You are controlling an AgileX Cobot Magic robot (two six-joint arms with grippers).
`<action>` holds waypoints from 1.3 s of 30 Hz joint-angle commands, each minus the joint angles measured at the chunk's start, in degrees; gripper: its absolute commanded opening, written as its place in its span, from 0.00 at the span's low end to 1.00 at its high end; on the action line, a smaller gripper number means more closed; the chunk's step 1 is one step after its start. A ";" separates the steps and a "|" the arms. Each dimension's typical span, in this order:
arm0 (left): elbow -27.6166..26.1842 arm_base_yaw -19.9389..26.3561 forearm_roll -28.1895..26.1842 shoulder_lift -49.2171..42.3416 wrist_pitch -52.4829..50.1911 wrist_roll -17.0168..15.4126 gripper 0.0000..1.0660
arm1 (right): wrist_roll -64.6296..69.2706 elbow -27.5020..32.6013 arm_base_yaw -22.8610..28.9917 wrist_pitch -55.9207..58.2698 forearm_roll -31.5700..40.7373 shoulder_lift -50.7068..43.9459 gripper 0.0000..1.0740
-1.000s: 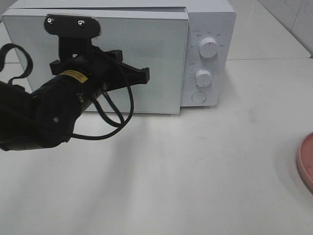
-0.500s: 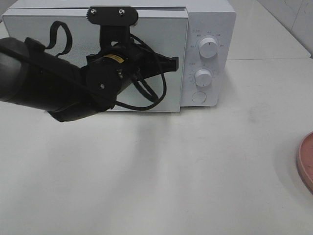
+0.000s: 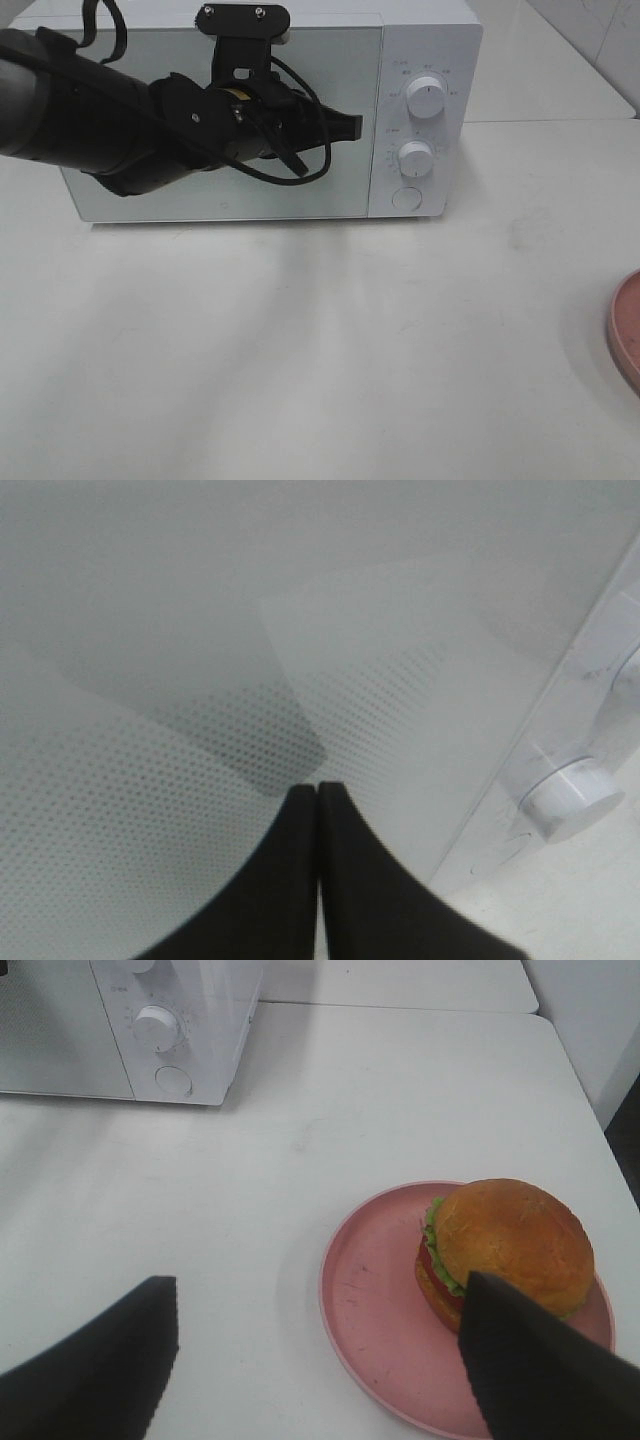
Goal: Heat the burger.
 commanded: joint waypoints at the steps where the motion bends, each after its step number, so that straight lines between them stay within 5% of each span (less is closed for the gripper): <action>1: -0.92 -1.09 -1.15 -2.98 4.35 2.81 0.00 | 0.06 0.17 -0.29 -0.23 -0.40 -1.60 0.70; 8: -0.92 -2.23 -3.50 -5.27 15.13 3.27 0.02 | 0.06 0.17 -0.29 -0.23 -0.40 -1.60 0.70; 10: -0.92 -2.01 -4.64 -6.07 22.40 3.27 0.27 | 0.06 0.17 -0.29 -0.23 -0.40 -1.60 0.70; 11: -0.92 -2.01 -4.64 -6.07 22.40 3.27 0.27 | 0.06 0.17 -0.29 -0.23 -0.40 -1.60 0.70; 12: -0.92 -1.95 -4.58 -6.42 26.87 3.27 0.58 | 0.06 0.17 -0.29 -0.23 -0.40 -1.60 0.70; 13: -0.92 -1.95 -4.41 -6.47 29.34 3.27 0.70 | 0.06 0.17 -0.29 -0.23 -0.40 -1.60 0.70; 14: -0.92 -1.95 -4.41 -6.47 29.34 3.27 0.70 | 0.06 0.17 -0.29 -0.23 -0.40 -1.60 0.70; 15: -0.92 -1.95 -2.86 -6.76 33.98 3.27 0.95 | 0.06 0.17 -0.29 -0.23 -0.40 -1.60 0.70; 22: -0.92 -1.95 9.17 -8.54 50.36 3.27 0.94 | 0.06 0.17 -0.29 -0.23 -0.40 -1.60 0.70; 25: -0.92 -1.95 15.53 -9.68 57.81 1.66 0.94 | 0.06 0.17 -0.29 -0.23 -0.40 -1.60 0.70; 26: -0.92 -1.95 18.22 -10.49 62.17 -1.78 0.94 | 0.06 0.17 -0.29 -0.23 -0.40 -1.60 0.70; 27: -0.92 -1.95 18.22 -10.49 62.17 -1.78 0.94 | 0.06 0.17 -0.29 -0.23 -0.40 -1.60 0.70; 28: -0.92 -1.95 20.28 -11.63 66.06 -6.02 0.94 | 0.06 0.17 -0.29 -0.23 -0.40 -1.60 0.70; 31: -0.92 -1.95 23.26 -13.52 71.62 -10.37 0.94 | 0.06 0.17 -0.29 -0.23 -0.40 -1.60 0.70; 39: -0.92 2.12 24.24 -18.28 81.70 -12.72 0.94 | 0.06 0.17 -0.29 -0.23 -0.40 -1.60 0.70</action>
